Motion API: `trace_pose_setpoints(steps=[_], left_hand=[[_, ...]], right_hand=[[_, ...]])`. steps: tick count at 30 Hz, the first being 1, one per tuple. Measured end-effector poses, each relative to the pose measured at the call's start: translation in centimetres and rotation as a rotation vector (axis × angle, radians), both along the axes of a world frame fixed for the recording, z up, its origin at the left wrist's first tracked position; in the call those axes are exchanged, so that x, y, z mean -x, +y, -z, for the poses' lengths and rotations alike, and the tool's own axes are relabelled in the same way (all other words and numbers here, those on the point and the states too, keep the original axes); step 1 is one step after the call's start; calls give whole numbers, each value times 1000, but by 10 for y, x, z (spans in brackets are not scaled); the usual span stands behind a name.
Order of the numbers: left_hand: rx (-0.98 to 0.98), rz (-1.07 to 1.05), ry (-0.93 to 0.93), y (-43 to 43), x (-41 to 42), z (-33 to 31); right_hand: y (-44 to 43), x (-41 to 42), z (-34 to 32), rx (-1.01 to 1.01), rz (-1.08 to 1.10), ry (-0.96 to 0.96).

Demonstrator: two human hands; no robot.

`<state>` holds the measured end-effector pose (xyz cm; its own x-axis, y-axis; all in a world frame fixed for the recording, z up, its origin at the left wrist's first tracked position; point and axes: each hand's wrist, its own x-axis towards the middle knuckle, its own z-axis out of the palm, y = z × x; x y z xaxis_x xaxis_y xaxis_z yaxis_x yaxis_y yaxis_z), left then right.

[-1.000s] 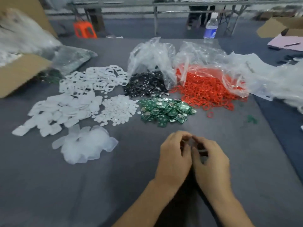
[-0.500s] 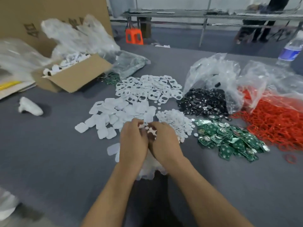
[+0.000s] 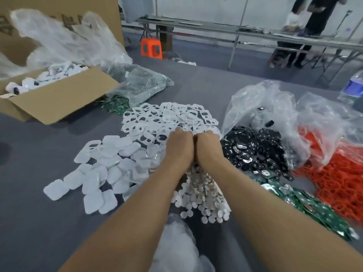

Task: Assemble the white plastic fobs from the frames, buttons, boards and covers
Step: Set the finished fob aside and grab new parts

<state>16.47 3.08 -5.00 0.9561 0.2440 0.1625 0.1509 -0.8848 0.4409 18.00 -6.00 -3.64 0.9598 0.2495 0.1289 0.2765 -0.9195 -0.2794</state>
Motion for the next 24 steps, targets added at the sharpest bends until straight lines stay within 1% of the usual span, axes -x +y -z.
trace_pose_setpoints(steps=[2,4,6,9,11,12,13,14,16,18,20,22,24], left_hand=[[-25,8,-10,1,-8,5],[20,11,-78,1,-8,2],[176,30,-201,0,1,-8],[523,54,-345,-10,36,-30],[639,85,-353,-19,66,-43],[686,110,-320,-25,83,-47],[739,137,-271,-33,101,-49],[800,159,-217,-43,121,-49],[929,169,-116,-68,164,-44],[999,179,-18,-97,205,-32],[926,218,65,-125,237,-19],[768,272,110,-148,262,-9],[609,313,138,-168,281,-4]], right_hand=[[-1,-9,5,-36,12,-2],[-4,-13,6,-207,64,36],[-10,-7,0,-422,86,32],[-27,28,-18,-686,55,-44],[-46,63,-29,-931,43,6],[-58,84,-33,-1060,34,68],[-73,105,-35,-1143,35,116],[-88,125,-37,-1167,46,141],[-121,165,-34,-1136,84,195],[-153,206,-27,-1087,131,253],[-183,244,-17,-955,215,233],[-208,274,-6,-773,315,167],[-224,298,4,-655,365,125]])
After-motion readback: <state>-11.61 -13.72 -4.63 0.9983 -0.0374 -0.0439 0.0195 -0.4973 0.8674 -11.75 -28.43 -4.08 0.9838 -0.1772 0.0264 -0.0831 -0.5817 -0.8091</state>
